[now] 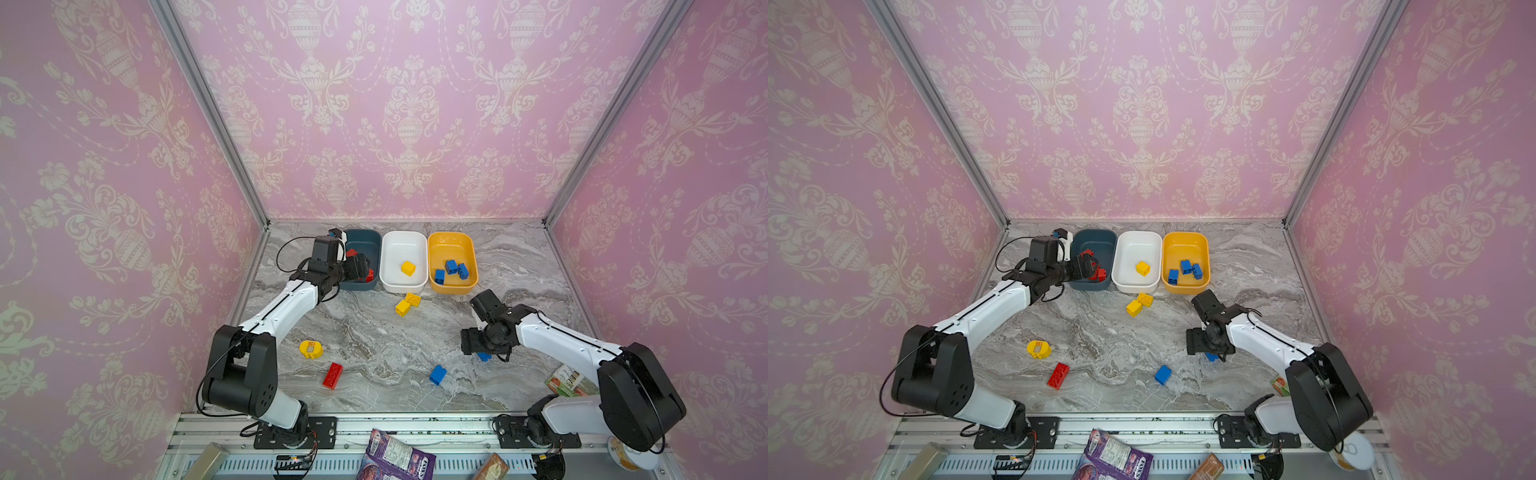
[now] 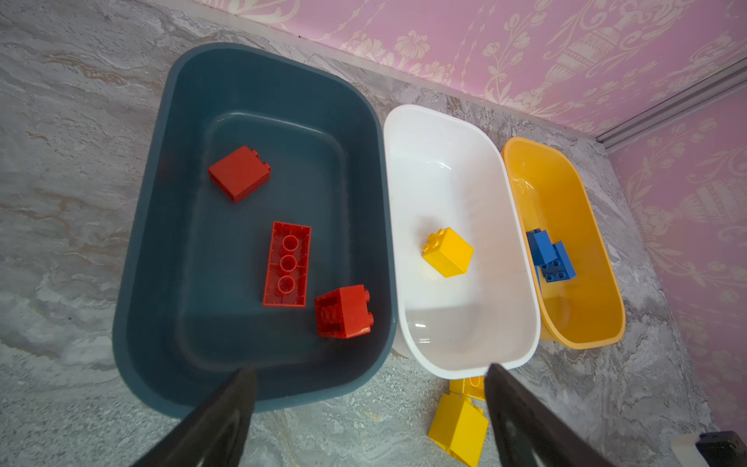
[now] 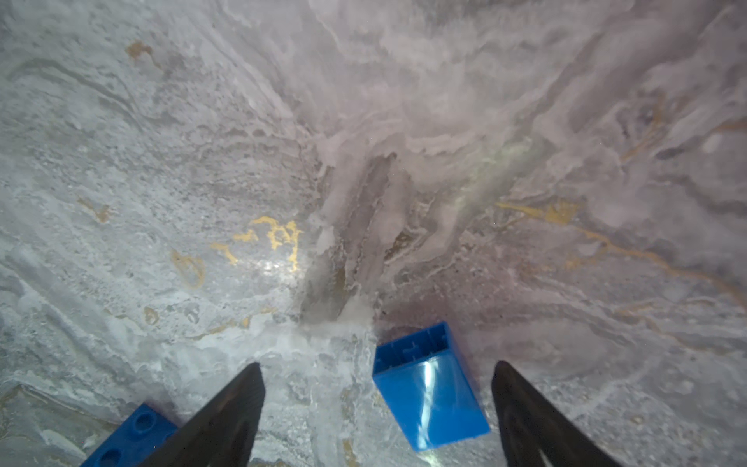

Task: Sort the legos into containers by color
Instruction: 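Lower the right gripper onto a blue brick near the robot and grasp it, then carry the blue brick with the right gripper over the yellow bin and release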

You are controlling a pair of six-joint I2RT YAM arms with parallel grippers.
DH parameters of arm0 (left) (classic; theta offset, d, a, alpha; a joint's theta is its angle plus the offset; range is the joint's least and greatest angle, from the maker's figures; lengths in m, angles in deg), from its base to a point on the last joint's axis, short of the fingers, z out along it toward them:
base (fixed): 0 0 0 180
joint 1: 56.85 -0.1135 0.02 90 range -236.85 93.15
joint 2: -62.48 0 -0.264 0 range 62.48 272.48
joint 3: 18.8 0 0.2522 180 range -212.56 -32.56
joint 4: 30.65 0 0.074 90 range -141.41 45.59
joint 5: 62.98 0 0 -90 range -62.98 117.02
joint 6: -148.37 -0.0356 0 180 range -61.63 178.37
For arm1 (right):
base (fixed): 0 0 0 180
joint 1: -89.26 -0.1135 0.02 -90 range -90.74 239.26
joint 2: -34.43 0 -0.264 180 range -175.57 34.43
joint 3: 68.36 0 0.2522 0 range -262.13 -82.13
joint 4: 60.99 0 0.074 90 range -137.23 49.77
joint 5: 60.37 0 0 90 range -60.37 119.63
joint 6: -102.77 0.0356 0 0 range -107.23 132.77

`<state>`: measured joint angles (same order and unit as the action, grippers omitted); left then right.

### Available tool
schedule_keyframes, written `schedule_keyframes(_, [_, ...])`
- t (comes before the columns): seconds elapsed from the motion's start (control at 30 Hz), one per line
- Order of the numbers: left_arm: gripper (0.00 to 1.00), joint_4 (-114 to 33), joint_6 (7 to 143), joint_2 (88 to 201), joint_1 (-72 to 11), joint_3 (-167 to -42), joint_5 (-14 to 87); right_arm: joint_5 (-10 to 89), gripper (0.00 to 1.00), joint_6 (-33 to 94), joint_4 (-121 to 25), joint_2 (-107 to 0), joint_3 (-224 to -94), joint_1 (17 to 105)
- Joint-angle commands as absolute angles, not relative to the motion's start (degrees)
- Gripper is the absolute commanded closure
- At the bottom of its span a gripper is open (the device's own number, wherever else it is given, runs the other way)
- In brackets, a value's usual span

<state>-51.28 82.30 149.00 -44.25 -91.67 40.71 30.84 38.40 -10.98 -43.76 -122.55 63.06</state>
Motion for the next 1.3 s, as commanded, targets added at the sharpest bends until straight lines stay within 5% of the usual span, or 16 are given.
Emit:
schedule_keyframes(0.0, [0.09, -51.0, 83.4, 146.9, -43.9, -90.2, 42.2, 31.1, 0.11, 39.5, -11.1, -44.9, -121.2, 62.5])
schedule_keyframes(0.3, [0.08, -51.0, 83.5, 146.0, -43.9, -90.0, 42.2, 31.9, 0.18, 41.1, -11.6, -45.2, -120.6, 59.9])
schedule_keyframes(0.87, [0.06, -51.5, 84.3, 141.9, -43.9, -87.3, 43.0, 26.7, 0.58, 40.9, -11.8, -47.3, -121.6, 58.6])
schedule_keyframes(1.27, [0.03, -51.5, 85.7, 137.6, -44.0, -83.7, 44.4, 26.5, 0.66, 40.5, -8.6, -43.9, -125.2, 58.5])
